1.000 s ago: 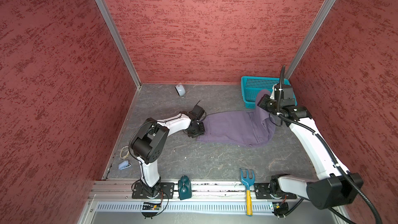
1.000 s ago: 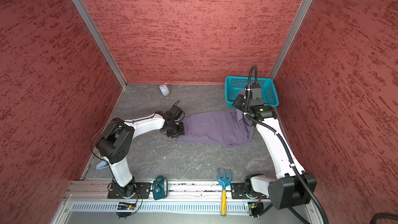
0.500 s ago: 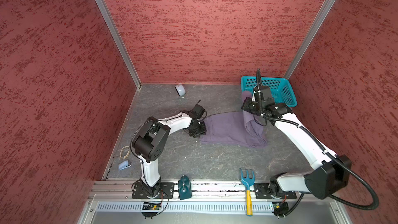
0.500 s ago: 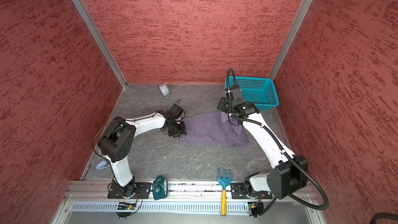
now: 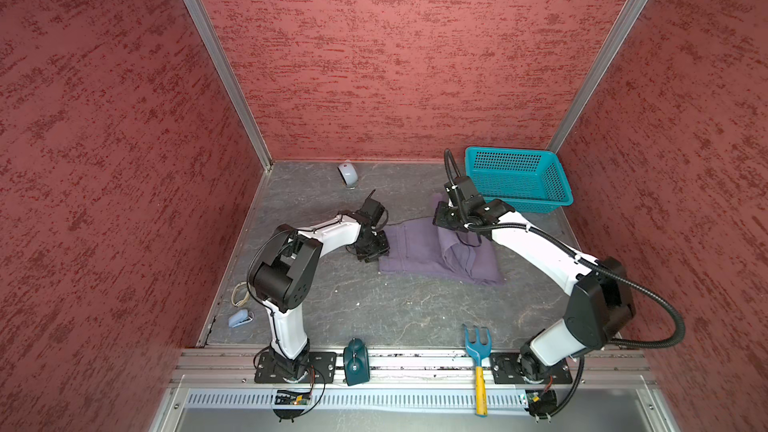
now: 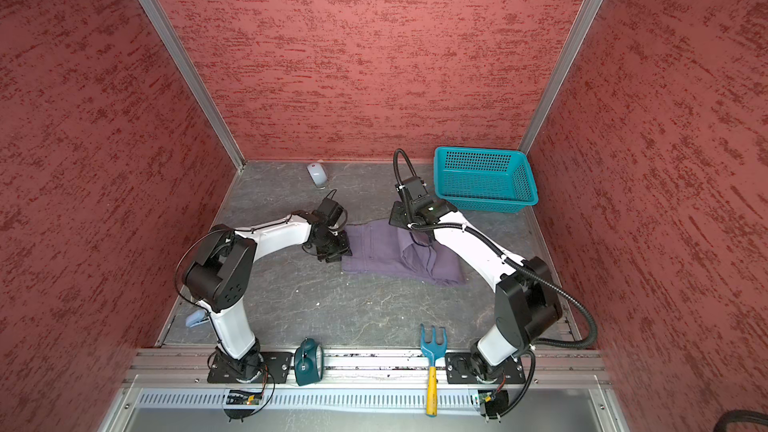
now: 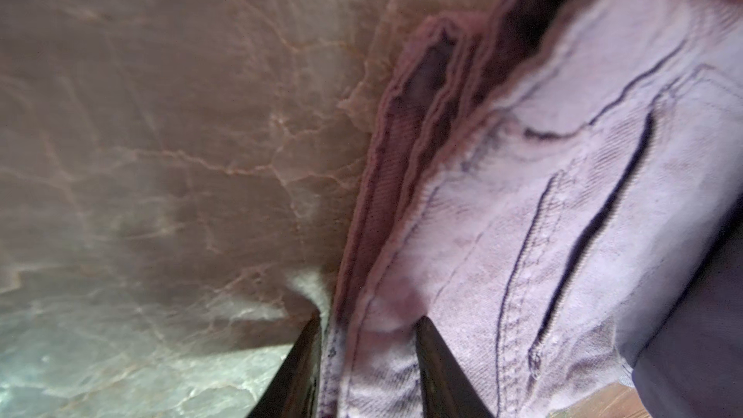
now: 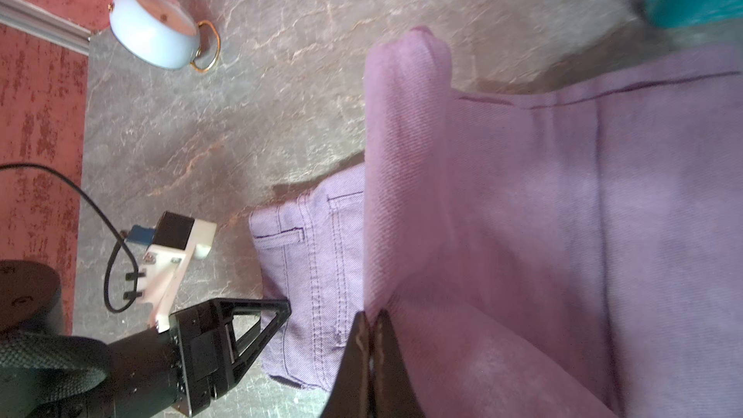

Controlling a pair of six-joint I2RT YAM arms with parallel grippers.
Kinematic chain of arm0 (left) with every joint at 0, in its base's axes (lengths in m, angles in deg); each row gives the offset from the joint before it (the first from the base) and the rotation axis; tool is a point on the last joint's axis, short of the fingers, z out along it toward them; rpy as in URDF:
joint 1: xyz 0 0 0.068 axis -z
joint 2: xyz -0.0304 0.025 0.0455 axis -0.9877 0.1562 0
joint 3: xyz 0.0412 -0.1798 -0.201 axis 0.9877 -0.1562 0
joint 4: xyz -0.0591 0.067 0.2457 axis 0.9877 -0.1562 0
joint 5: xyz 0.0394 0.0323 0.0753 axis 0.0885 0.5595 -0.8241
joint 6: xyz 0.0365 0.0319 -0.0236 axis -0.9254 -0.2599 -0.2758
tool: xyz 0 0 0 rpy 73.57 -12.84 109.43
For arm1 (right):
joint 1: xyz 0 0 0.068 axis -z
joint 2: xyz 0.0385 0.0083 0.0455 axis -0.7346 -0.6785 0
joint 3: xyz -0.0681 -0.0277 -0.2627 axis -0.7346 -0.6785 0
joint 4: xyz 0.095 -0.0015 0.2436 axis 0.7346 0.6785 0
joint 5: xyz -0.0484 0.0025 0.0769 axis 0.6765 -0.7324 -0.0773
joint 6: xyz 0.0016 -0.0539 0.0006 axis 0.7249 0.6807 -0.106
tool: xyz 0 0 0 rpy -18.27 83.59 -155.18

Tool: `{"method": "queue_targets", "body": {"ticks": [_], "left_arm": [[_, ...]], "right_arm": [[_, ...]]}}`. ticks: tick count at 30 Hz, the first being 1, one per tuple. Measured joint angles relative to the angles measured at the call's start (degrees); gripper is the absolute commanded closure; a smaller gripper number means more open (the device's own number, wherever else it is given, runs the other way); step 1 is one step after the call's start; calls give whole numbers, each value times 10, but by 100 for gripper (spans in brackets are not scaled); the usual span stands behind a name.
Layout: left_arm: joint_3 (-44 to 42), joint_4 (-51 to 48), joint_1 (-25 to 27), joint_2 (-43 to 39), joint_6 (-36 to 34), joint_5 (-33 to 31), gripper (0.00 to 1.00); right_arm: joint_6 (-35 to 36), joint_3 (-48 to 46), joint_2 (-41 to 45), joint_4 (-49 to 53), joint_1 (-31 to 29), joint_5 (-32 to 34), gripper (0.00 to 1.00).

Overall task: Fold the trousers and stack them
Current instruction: 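Lay the leg end over the trousers beside the left gripper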

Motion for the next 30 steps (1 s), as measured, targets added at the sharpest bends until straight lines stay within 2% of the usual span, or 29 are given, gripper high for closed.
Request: {"method": "queue_targets", "body": {"ticks": [14, 30], "left_arm": [[-2, 9, 0, 1, 0, 4, 60], [-4, 22, 0, 3, 0, 8, 61]], "right_arm": [[-9, 18, -70, -25, -49, -28, 100], [-18, 61, -100, -31, -77, -47, 100]]}}
